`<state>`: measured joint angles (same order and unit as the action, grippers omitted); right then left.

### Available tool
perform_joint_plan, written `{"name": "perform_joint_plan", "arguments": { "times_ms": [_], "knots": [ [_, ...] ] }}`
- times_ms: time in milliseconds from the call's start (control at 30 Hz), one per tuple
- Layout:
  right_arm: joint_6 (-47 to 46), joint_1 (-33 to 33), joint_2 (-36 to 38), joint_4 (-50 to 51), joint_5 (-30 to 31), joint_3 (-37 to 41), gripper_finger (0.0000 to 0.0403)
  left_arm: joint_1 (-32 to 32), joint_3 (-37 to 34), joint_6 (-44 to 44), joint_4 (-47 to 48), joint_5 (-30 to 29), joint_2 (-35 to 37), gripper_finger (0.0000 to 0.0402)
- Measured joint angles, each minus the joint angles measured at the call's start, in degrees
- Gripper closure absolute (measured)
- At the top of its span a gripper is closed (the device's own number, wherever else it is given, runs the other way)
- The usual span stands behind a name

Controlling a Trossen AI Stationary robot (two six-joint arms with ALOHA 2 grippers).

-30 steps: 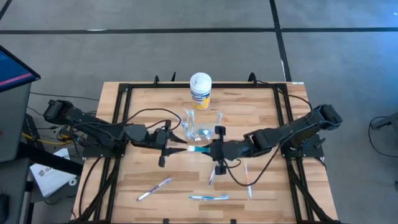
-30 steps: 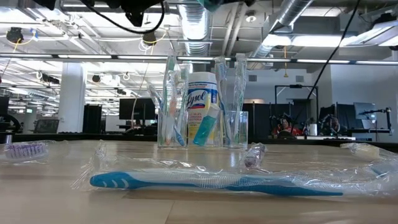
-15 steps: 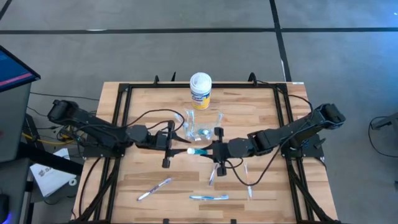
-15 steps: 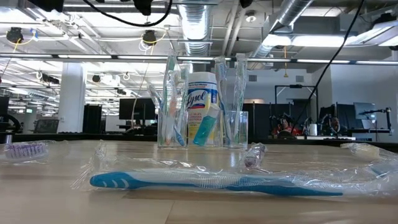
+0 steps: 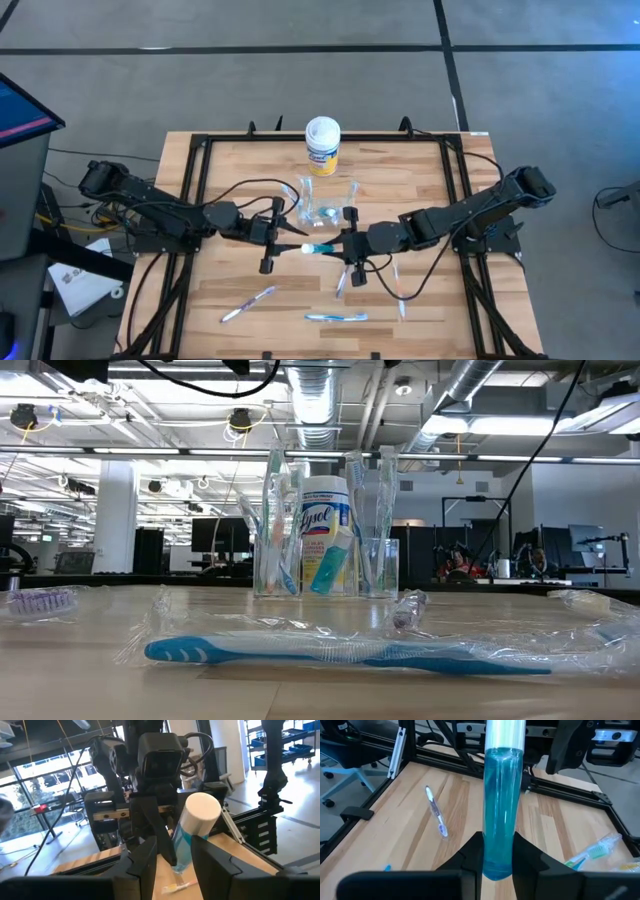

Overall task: Pick & Place toothbrushing station
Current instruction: Put the blue mouthwash into the transparent organizer

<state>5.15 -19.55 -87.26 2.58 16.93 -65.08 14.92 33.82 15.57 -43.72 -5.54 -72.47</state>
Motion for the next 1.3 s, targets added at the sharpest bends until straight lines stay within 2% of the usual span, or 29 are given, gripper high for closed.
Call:
{"name": "perform_joint_plan", "arguments": {
  "times_ms": [833,1000,1300],
  "knots": [
    [0.37,0.47,1.68,1.96,-0.34,-0.11,0.0342,0.02,0.02,1.10,-1.35,0.04,-0.02,0.0285],
    [0.40,1.38,1.68,1.02,-1.02,-0.11,0.0342,-0.06,0.02,1.14,-3.46,4.41,-0.02,0.0285],
    [0.68,2.12,1.68,-0.74,-2.17,-0.09,0.0342,-1.47,0.04,1.60,-6.11,5.18,-1.11,0.0281]
  ]
}}
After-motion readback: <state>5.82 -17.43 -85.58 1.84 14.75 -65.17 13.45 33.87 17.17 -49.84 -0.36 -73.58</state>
